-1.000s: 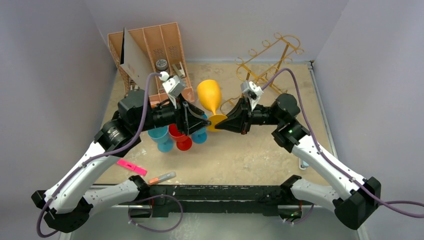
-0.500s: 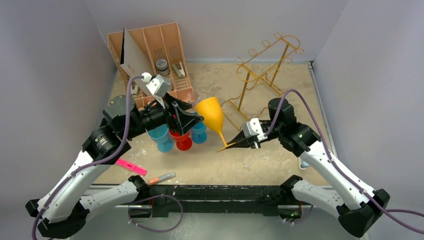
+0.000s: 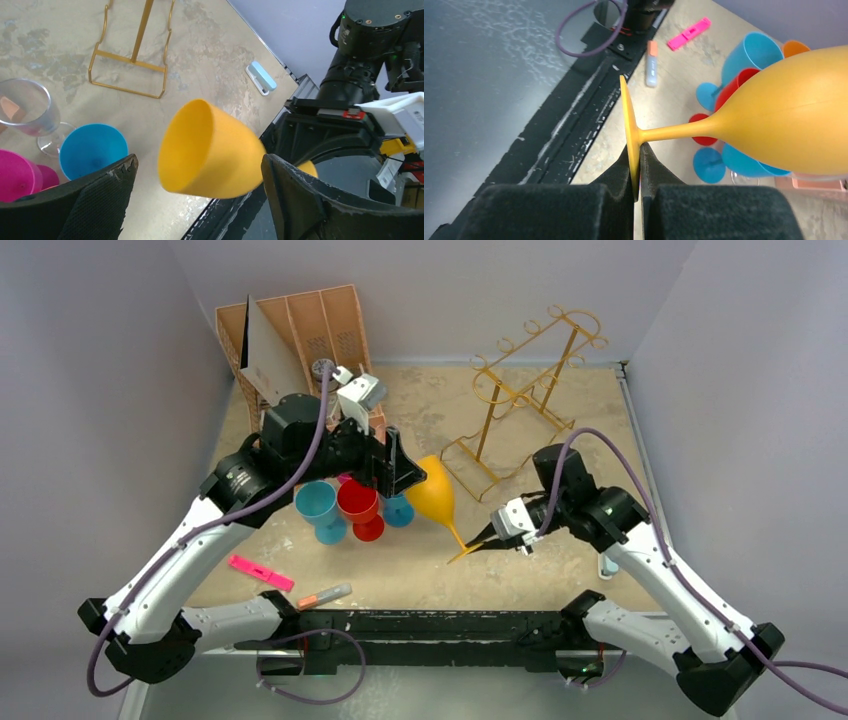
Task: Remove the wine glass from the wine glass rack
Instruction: Place the wine glass at the center of the board.
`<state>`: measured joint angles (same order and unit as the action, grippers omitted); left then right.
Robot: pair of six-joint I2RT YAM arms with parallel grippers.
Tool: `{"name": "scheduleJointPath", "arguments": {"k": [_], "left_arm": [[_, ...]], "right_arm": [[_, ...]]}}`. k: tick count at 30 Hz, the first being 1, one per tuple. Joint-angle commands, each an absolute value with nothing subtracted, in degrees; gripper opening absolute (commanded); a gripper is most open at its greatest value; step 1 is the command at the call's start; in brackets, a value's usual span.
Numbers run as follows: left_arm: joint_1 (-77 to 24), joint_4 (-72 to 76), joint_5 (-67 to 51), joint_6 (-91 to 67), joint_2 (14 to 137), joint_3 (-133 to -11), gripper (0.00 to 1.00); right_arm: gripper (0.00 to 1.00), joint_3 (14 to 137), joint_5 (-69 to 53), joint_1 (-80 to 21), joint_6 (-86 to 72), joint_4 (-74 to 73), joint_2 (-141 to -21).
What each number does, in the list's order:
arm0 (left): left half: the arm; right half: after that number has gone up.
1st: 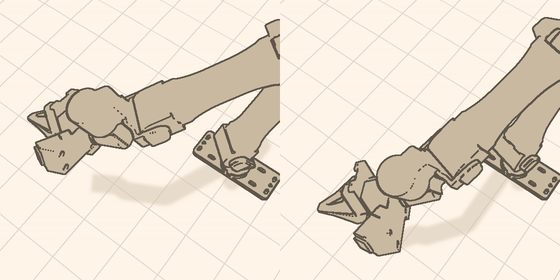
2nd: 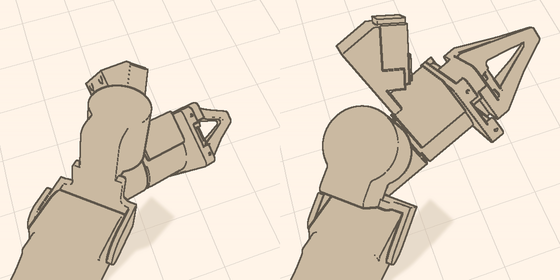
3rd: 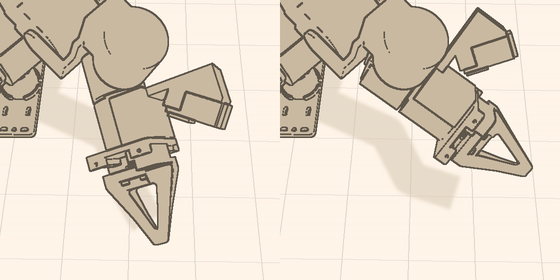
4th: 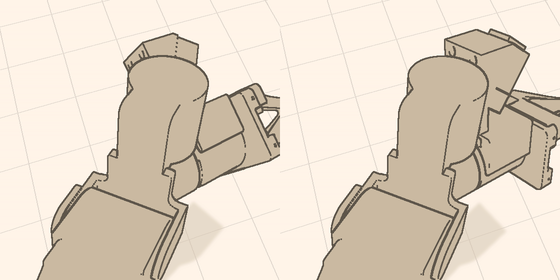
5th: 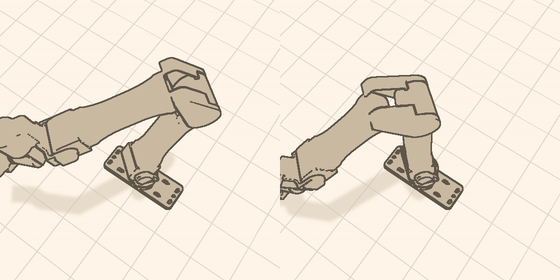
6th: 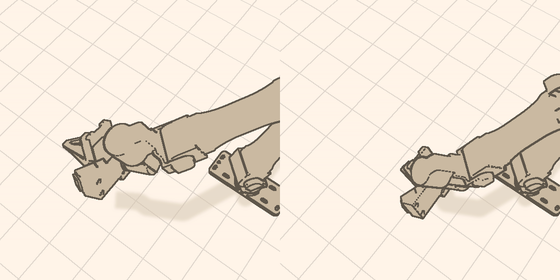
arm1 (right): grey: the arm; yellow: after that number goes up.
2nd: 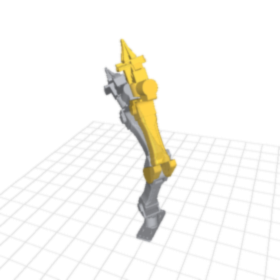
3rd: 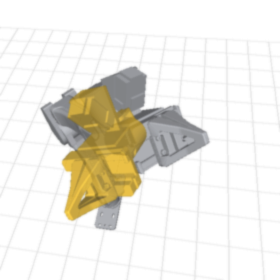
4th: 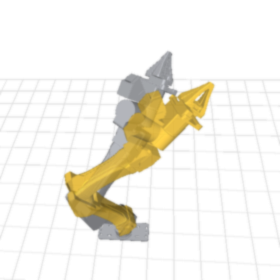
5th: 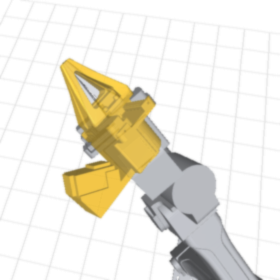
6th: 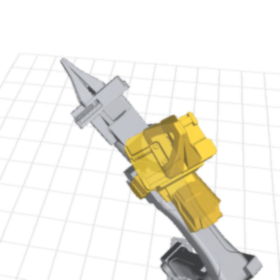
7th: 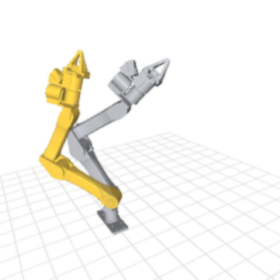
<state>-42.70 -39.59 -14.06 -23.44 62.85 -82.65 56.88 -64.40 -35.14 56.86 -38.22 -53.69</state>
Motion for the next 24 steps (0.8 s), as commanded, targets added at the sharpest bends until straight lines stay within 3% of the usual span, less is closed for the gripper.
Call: {"name": "scheduleJointPath", "arguments": {"k": [1,12,24], "left_arm": [[-38.1,-40.4,-22.8,-25.4,62.4,-86.8,0.93],[-31.6,-48.9,-33.5,-24.6,67.0,-92.2,0.92],[-31.3,-27.0,-62.2,-30.0,65.9,-80.3,0.9]], "right_arm": [[0.0,62.3,-73.9,-35.1,68.2,-52.5,-53.1],[0.0,63.8,-77.5,-35.2,71.9,-57.3,-52.0],[0.0,63.9,-76.3,-35.2,69.1,-53.2,-53.3]]}}
